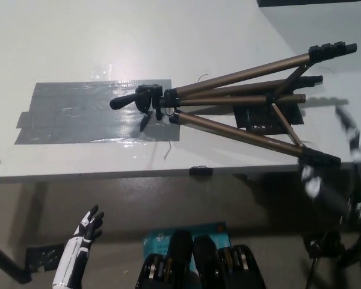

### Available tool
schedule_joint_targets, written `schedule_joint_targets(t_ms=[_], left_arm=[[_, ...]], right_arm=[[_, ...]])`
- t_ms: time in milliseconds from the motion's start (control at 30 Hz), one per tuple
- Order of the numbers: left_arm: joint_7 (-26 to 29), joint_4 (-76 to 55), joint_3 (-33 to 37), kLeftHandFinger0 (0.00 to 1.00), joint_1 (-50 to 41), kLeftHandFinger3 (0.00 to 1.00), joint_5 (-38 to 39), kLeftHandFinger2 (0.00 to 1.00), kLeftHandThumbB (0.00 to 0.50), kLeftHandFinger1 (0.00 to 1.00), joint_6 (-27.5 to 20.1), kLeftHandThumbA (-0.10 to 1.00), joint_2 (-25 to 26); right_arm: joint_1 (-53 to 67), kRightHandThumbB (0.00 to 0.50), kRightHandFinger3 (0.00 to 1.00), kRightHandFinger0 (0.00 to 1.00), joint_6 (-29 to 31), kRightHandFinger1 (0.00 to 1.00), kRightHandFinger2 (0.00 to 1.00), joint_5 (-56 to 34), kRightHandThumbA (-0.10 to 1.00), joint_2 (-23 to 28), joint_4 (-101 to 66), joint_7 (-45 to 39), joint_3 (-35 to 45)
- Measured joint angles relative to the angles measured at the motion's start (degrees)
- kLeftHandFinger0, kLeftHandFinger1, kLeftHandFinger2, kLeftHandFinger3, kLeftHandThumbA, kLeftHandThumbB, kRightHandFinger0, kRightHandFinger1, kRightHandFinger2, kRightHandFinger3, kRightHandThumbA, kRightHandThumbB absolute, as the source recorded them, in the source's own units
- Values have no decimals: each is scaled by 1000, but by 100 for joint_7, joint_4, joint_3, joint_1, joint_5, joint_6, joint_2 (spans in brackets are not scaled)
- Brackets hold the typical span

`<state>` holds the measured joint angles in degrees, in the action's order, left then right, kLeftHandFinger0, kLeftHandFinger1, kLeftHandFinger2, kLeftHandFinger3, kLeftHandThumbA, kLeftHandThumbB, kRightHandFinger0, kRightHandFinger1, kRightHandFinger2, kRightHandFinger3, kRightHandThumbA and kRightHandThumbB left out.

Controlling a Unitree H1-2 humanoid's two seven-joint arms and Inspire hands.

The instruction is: A tripod is kept on the middle of the desk infront of the robot and the robot grabs one of its legs to pick it up and hands it to a person

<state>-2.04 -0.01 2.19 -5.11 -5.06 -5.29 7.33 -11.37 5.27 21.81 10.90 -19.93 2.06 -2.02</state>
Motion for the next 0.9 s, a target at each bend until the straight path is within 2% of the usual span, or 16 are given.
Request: schedule_joint_targets(t_ms=[33, 133, 267, 400, 567, 633, 700, 833, 900], left_arm=[[0, 0, -1, 1000, 0, 1000, 0, 1000, 113, 1000, 0, 1000, 0], [1, 7, -3, 1000, 6, 1000, 0, 1000, 97, 1000, 1, 1000, -1], [1, 9, -5, 1000, 10, 1000, 0, 1000, 106, 1000, 2, 1000, -1], [0, 10, -6, 1000, 16, 1000, 2, 1000, 121, 1000, 2, 1000, 0], [1, 11, -8, 1000, 27, 1000, 2, 1000, 126, 1000, 3, 1000, 0], [1, 12, -11, 1000, 37, 1000, 2, 1000, 121, 1000, 3, 1000, 1], [0, 12, -10, 1000, 45, 1000, 2, 1000, 86, 1000, 3, 1000, -1], [-1, 13, -10, 1000, 45, 1000, 3, 1000, 88, 1000, 2, 1000, 0], [-1, 12, -8, 1000, 50, 1000, 3, 1000, 71, 1000, -1, 1000, -2]], right_arm=[[-47, 403, 1000, 1000, -21, 1000, 1000, 50, 880, 26, 0, -15, -8], [-552, 436, 1000, 1000, -204, 1000, 1000, 426, 871, 255, 20, -207, -122], [-1233, 445, 1000, 1000, -453, 1000, 1000, 930, 905, 382, 264, -444, -398], [-1819, 451, 1000, 1000, -668, 1000, 1000, 1376, 992, 452, 667, -660, -677], [-2467, 494, 1000, 1000, -936, 1000, 1000, 1980, 1000, 543, 1283, -981, -1128], [-2660, 497, 1000, 1000, -1021, 1000, 1000, 2161, 1000, 550, 1489, -1098, -1294], [-2894, 500, 1000, 1000, -1156, 1000, 1000, 2444, 1000, 553, 1826, -1245, -1537], [-3179, 498, 1000, 1000, -1335, 1000, 1000, 2809, 1000, 554, 2302, -1427, -1855], [-3392, 479, 1000, 1000, -1466, 1000, 1000, 3079, 1000, 555, 2721, -1520, -2086]])
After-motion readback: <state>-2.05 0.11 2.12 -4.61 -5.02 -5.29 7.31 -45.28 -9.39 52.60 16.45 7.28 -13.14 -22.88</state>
